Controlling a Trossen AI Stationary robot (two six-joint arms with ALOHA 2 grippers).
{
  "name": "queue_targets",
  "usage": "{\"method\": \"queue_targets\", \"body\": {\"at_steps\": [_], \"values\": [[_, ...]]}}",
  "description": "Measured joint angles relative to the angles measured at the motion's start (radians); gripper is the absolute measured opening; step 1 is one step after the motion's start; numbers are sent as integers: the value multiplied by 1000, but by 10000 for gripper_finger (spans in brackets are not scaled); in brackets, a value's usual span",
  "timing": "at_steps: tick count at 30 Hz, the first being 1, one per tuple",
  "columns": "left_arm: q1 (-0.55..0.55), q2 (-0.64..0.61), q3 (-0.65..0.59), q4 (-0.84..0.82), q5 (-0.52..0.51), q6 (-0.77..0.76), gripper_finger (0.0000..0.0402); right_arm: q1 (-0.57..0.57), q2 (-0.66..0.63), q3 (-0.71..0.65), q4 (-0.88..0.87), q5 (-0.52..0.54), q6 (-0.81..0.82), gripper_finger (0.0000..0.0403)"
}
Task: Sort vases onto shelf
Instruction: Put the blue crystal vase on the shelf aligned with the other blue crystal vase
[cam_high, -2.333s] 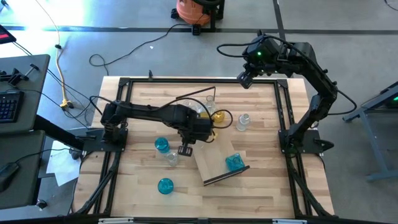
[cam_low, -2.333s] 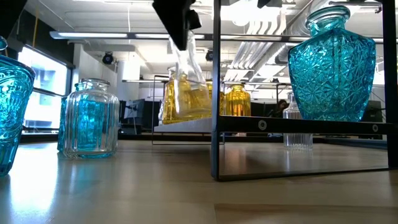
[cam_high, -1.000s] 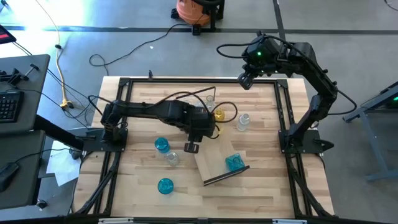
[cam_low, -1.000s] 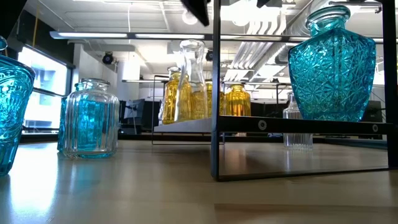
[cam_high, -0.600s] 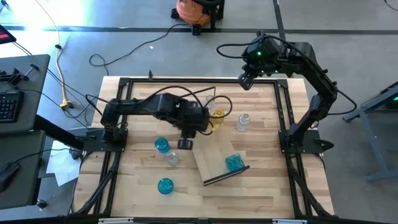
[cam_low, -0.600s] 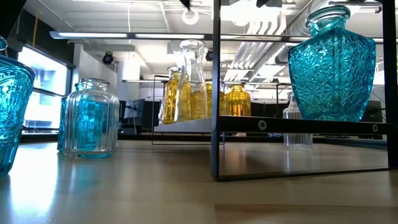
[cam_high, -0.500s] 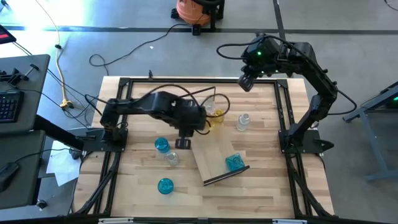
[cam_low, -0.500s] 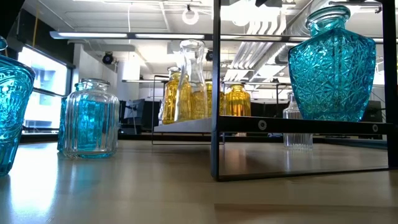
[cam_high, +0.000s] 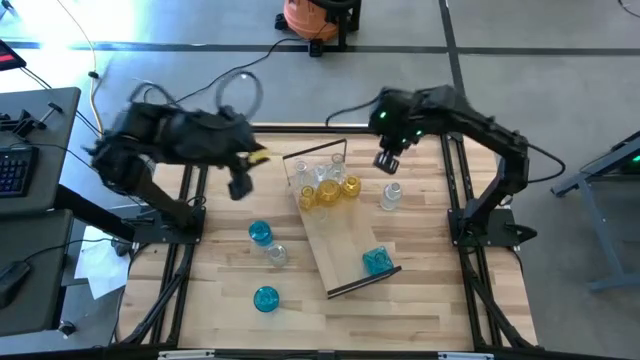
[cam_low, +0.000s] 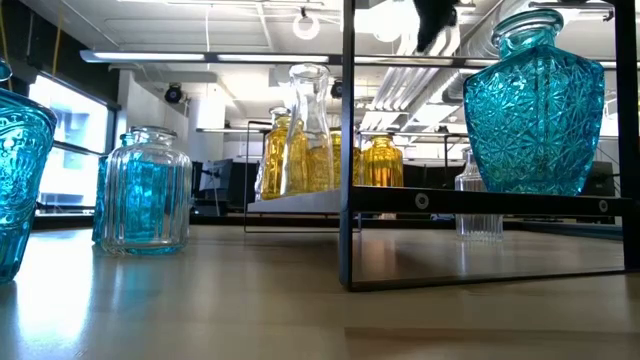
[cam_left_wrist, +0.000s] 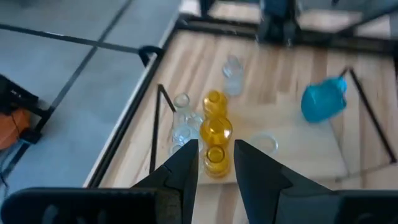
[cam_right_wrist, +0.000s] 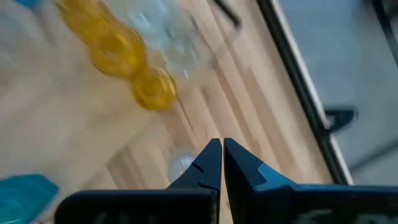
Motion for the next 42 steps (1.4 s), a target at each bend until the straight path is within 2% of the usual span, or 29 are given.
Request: {"method": "queue_targets", "body": {"at_steps": [3,9,20,26,33,37,42], "values": [[0,-56,-2,1,-6,-44,93,-1,0,-114,-1,37,36,0],[0,-154,-1,-16,32,-77,93,18,-2,-258,1,16,156,0],[-1,-318,-2,-16,158,-45,93,157,-106,-346,0,4,562,0],[-1,-402,-2,-16,159,12,93,256,-111,-414,5,-60,683,0],[-1,-478,-1,-16,151,65,93,311,-111,-513,44,-59,871,0],[-1,-504,-2,-16,124,100,93,320,-110,-539,96,-32,873,11],[-1,-521,-1,-16,121,108,93,294,-110,-539,116,-32,836,57]]}}
